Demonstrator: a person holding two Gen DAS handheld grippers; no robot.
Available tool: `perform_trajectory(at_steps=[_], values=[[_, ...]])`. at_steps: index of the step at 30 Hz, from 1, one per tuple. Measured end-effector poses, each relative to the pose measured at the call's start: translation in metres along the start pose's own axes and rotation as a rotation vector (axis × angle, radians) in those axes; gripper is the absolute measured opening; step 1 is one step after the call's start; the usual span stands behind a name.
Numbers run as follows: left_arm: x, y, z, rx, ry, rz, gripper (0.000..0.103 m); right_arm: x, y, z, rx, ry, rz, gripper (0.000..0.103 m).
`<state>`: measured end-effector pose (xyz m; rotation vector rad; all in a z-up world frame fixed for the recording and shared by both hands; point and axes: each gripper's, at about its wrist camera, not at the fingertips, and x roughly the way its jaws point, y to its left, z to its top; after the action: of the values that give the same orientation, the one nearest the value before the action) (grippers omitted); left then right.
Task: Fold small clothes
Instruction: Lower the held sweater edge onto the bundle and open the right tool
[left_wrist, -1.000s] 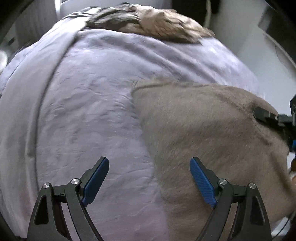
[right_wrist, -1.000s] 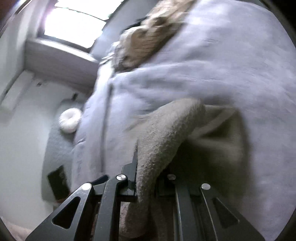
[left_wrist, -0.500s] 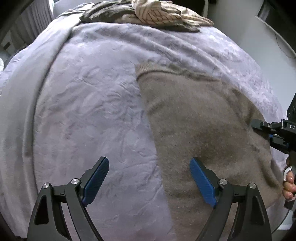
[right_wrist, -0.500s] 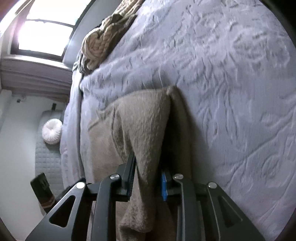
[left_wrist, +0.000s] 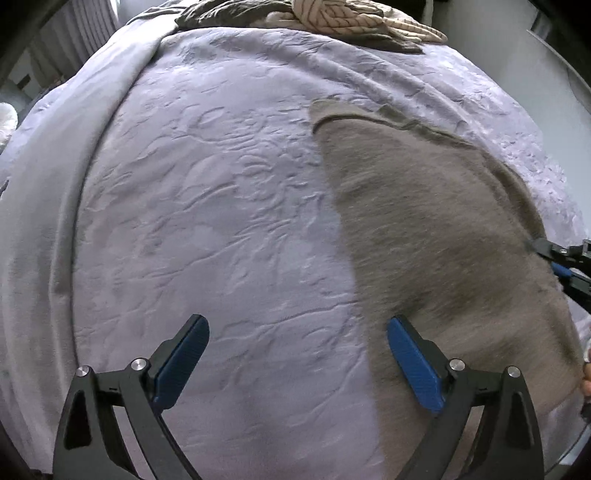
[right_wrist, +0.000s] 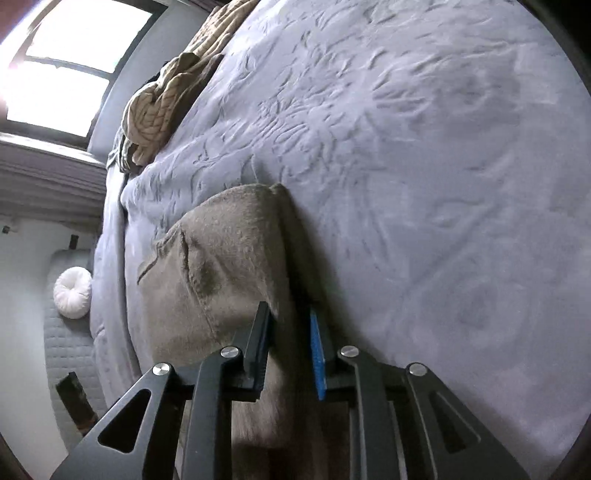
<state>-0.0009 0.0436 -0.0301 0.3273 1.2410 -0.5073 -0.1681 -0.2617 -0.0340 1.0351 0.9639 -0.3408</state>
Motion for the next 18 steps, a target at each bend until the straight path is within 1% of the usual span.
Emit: perform_trajectory(at_steps=[1,2,4,5,6,8,10,11,12,13,14,16,18], values=[[-0.001,0.004,-0.002,-0.001,0.006,0.005,0.098,-0.004,0.002,-0.002,-0.006,0.005,0.004,0.033],[-0.002,0.008,-0.003,-0.004,0.01,0.004,0.098,-0.01,0.005,-0.008,-0.012,0.016,0.025,0.033],[-0.007,0.013,-0.008,-0.013,0.016,-0.02,0.098,-0.022,0.01,-0.022,-0.029,0.036,0.07,0.035],[-0.01,0.014,-0.011,-0.012,0.018,-0.036,0.098,-0.026,0.01,-0.031,-0.041,0.047,0.08,0.042],[-0.013,0.014,-0.013,-0.008,0.02,-0.053,0.098,-0.032,0.014,-0.04,-0.06,0.061,0.091,0.046],[-0.019,0.008,-0.017,0.011,0.022,-0.086,0.098,-0.038,0.021,-0.056,-0.092,0.081,0.099,0.046],[-0.022,0.0,-0.021,0.028,0.031,-0.129,0.098,-0.042,0.027,-0.07,-0.132,0.102,0.084,0.046],[-0.022,-0.004,-0.023,0.037,0.04,-0.152,0.098,-0.04,0.031,-0.078,-0.159,0.122,0.05,0.041],[-0.022,-0.008,-0.025,0.046,0.048,-0.165,0.098,-0.038,0.032,-0.083,-0.178,0.135,0.014,0.019],[-0.019,-0.014,-0.029,0.061,0.059,-0.166,0.098,-0.035,0.033,-0.088,-0.196,0.148,-0.028,0.008],[-0.015,-0.019,-0.033,0.075,0.07,-0.155,0.098,-0.032,0.031,-0.093,-0.206,0.157,-0.07,0.008],[-0.005,-0.025,-0.045,0.101,0.086,-0.115,0.098,-0.028,0.021,-0.097,-0.209,0.157,-0.124,0.008],[0.002,-0.025,-0.054,0.103,0.1,-0.108,0.098,-0.02,0.011,-0.098,-0.219,0.159,-0.17,0.008]])
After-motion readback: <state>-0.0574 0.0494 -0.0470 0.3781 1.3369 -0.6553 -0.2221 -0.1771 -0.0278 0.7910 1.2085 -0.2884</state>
